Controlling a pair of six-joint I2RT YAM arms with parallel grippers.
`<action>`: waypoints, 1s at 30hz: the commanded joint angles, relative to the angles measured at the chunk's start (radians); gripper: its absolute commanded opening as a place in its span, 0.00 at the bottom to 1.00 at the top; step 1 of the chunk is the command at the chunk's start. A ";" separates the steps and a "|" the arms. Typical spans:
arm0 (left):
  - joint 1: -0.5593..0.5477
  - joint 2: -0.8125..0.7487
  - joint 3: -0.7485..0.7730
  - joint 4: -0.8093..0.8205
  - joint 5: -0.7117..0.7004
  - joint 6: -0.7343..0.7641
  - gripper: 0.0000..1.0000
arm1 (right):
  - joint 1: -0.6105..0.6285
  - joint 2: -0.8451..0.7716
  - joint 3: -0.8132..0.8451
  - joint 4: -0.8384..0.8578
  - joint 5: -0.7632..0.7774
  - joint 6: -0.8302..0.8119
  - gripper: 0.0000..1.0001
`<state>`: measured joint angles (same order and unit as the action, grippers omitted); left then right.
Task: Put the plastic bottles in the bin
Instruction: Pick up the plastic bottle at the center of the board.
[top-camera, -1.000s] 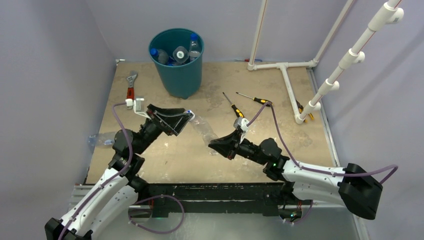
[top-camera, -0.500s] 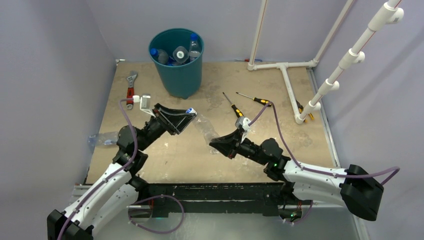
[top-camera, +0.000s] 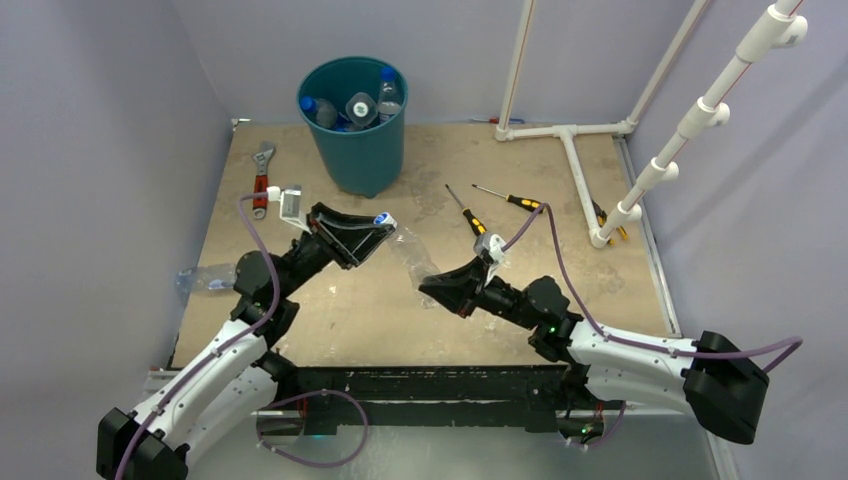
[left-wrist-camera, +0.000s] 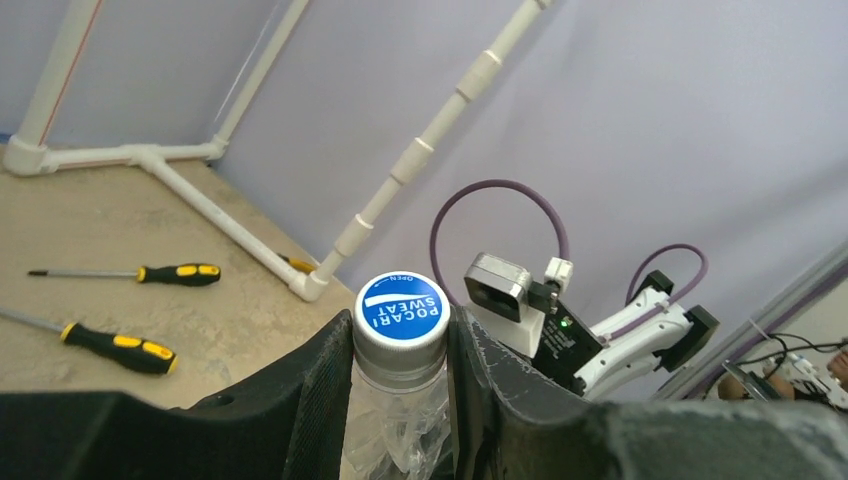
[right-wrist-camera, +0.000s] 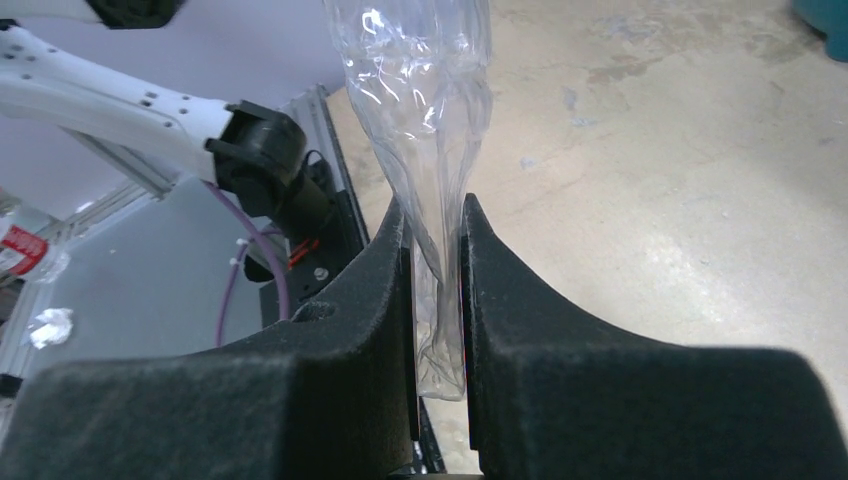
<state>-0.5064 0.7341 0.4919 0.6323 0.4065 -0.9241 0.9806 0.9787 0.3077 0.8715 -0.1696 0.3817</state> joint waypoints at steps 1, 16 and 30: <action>-0.006 0.016 -0.006 0.263 0.117 -0.048 0.00 | 0.003 -0.004 0.008 0.078 -0.170 0.050 0.00; -0.009 0.395 0.177 1.147 0.490 -0.527 0.00 | -0.004 0.051 0.116 0.314 -0.509 0.251 0.00; 0.002 0.298 0.269 0.845 0.435 -0.381 0.99 | -0.005 -0.088 0.185 -0.043 -0.311 0.024 0.00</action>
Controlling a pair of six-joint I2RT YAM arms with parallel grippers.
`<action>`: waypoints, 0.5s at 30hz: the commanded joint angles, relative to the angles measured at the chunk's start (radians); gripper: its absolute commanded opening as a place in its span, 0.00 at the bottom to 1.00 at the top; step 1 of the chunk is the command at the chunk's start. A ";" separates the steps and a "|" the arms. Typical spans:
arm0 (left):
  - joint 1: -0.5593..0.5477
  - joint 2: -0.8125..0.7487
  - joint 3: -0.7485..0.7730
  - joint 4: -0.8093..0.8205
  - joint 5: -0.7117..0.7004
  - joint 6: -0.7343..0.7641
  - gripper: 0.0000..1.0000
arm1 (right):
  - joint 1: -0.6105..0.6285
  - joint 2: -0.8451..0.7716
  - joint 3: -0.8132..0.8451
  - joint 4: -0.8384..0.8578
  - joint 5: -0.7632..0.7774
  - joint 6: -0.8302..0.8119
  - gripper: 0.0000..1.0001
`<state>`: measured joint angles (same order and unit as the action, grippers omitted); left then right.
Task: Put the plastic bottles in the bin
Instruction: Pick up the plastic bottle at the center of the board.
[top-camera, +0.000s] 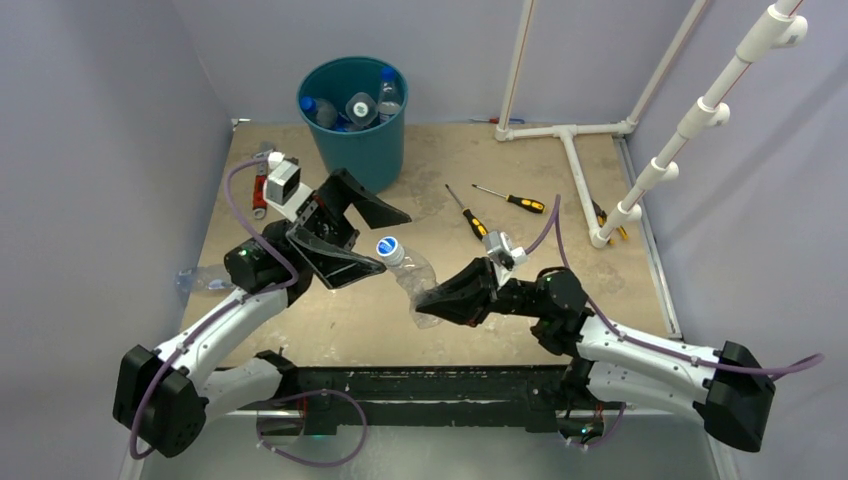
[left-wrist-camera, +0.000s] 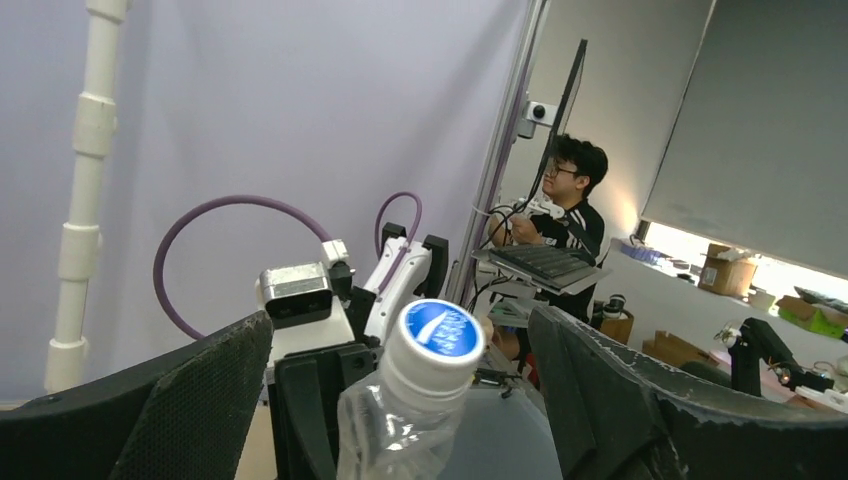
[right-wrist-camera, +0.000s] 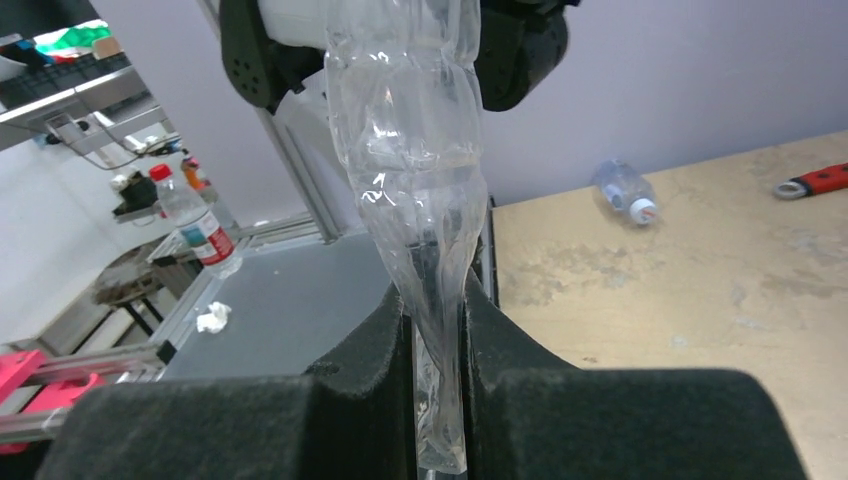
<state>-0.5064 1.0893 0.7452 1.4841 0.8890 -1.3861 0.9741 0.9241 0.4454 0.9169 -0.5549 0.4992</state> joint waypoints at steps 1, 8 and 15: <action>0.002 -0.069 0.016 -0.019 -0.048 0.091 0.99 | 0.002 -0.034 0.048 -0.094 0.083 -0.097 0.00; 0.002 -0.093 -0.005 -0.092 -0.082 0.103 0.98 | 0.002 -0.016 0.060 -0.094 0.165 -0.106 0.00; -0.003 -0.132 -0.008 -0.296 -0.108 0.200 0.95 | 0.002 0.003 0.071 -0.083 0.203 -0.105 0.00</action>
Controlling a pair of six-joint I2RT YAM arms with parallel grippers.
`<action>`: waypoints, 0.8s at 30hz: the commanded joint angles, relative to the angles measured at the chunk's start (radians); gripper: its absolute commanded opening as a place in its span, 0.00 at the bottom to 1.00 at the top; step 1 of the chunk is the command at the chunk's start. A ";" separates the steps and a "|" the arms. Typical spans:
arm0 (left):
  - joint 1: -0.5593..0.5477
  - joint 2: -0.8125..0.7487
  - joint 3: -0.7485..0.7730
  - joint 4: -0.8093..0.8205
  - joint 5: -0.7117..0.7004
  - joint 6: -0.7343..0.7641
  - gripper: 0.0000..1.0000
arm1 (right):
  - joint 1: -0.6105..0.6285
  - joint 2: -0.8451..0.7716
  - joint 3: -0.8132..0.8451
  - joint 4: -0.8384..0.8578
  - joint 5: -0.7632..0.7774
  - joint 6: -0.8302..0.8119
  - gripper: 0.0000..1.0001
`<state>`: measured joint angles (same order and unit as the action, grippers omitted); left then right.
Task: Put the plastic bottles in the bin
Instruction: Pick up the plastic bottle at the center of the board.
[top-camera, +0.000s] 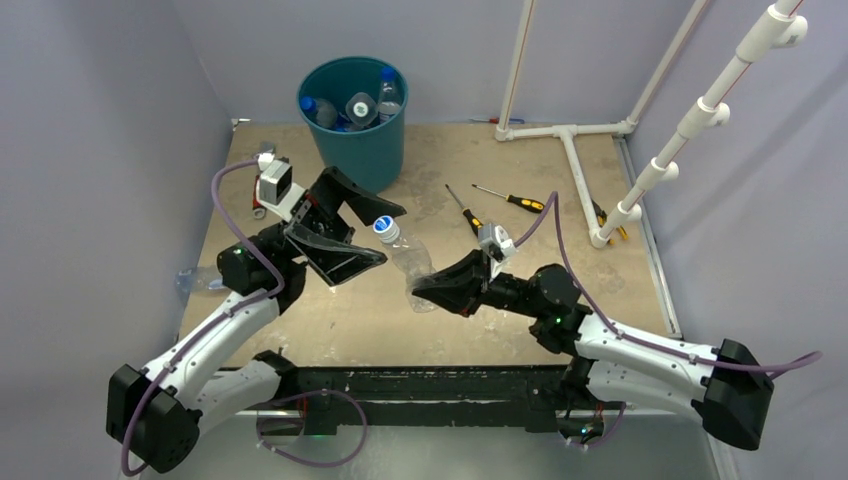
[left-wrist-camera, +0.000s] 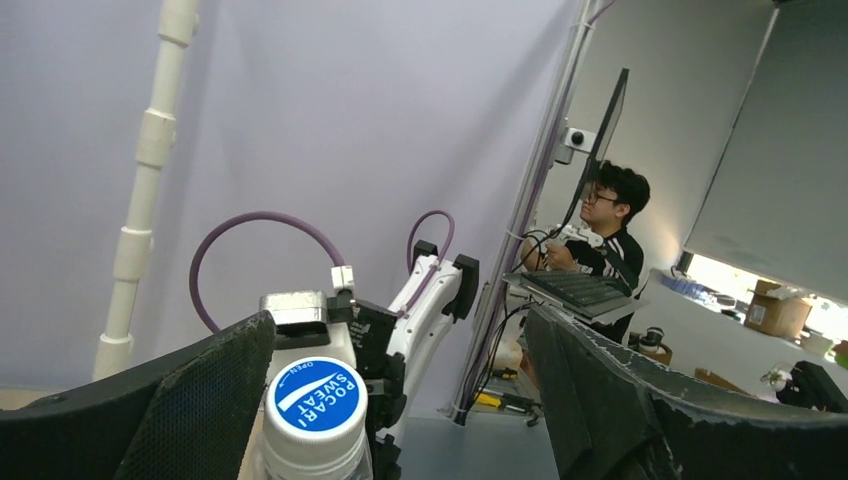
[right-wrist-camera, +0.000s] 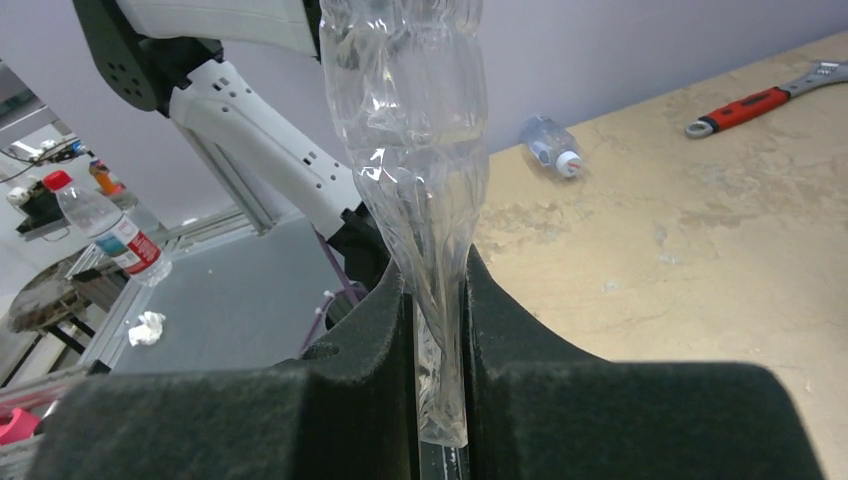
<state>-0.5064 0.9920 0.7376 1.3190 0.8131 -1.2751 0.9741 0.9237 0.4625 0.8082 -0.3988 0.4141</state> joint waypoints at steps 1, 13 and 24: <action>-0.004 -0.043 0.002 -0.180 -0.043 0.118 0.95 | 0.002 0.005 0.056 0.028 0.044 -0.020 0.00; -0.007 -0.066 0.009 -0.418 -0.120 0.227 0.77 | 0.003 0.021 0.073 0.011 0.049 -0.031 0.00; -0.008 -0.061 0.001 -0.439 -0.149 0.253 0.00 | 0.003 0.007 0.080 -0.020 0.079 -0.029 0.00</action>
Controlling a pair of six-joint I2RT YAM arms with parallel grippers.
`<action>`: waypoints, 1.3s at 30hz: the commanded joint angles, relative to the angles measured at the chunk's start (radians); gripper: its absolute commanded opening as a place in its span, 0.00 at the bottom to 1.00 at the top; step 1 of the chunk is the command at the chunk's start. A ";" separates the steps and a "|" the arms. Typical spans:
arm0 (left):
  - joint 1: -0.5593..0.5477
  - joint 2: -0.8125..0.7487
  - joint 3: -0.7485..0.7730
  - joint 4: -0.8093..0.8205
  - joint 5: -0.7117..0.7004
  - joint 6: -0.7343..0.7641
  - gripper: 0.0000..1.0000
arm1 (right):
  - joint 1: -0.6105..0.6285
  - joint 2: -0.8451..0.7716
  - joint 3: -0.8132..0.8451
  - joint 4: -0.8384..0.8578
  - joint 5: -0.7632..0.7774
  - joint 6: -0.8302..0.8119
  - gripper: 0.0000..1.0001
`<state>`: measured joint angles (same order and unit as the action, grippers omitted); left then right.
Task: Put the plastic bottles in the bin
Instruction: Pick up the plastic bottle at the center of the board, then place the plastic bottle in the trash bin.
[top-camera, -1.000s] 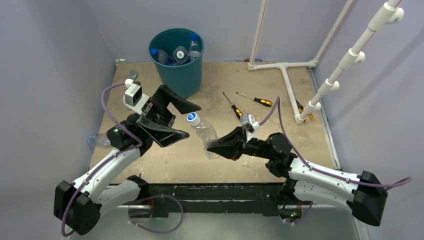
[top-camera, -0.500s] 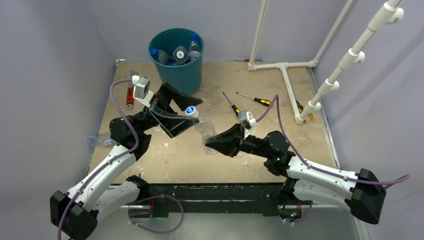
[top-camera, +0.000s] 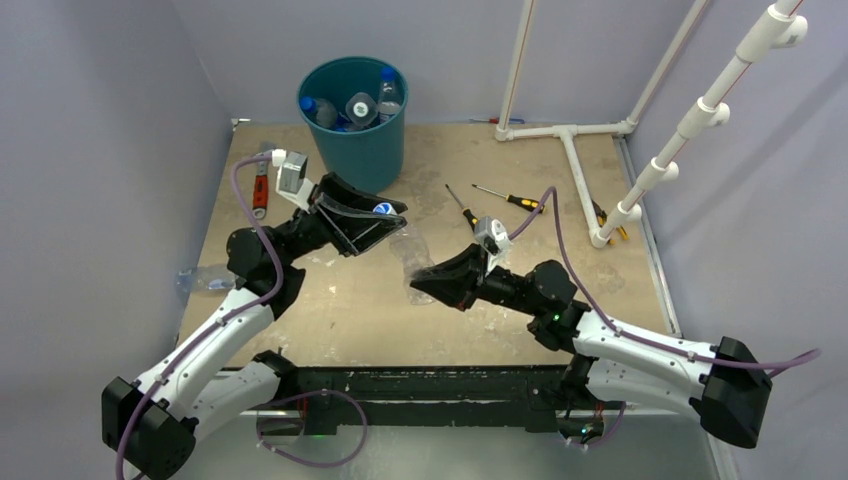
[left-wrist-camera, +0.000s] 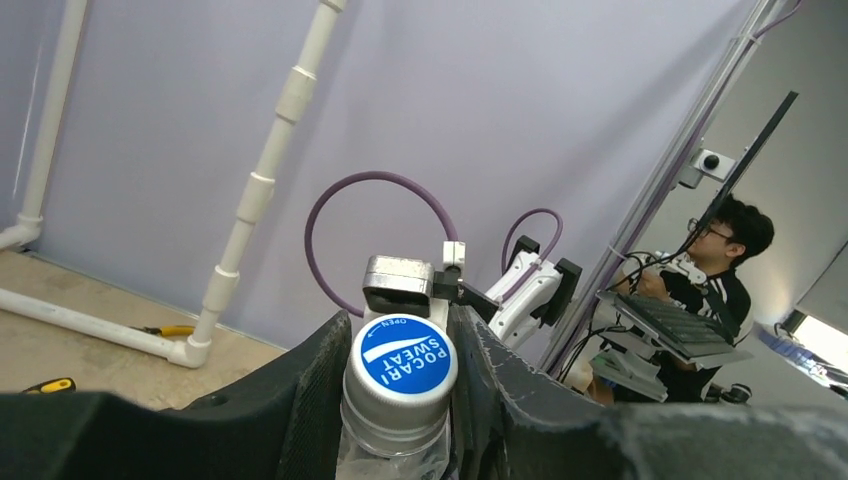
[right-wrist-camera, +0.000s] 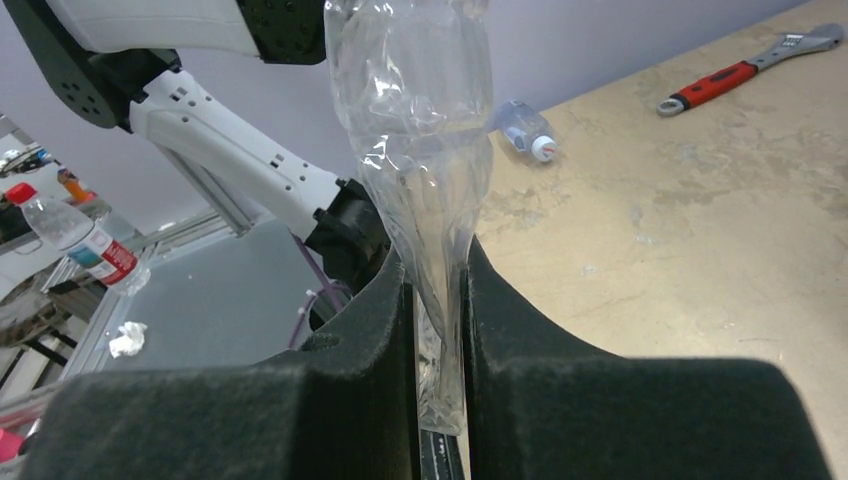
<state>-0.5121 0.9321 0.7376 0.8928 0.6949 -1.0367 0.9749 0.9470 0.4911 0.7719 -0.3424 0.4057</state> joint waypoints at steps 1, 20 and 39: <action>-0.002 -0.002 0.007 -0.030 -0.037 0.023 0.00 | 0.002 -0.023 0.052 0.004 0.030 -0.018 0.08; 0.117 0.506 0.977 -0.629 -1.040 0.739 0.00 | 0.002 -0.435 0.033 -0.475 0.290 -0.017 0.99; 0.265 0.927 0.974 -0.011 -0.941 1.114 0.00 | 0.002 -0.433 -0.233 -0.274 0.215 0.111 0.99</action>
<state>-0.2676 1.8484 1.7031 0.7006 -0.2657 -0.0113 0.9749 0.4938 0.2901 0.3950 -0.1036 0.4763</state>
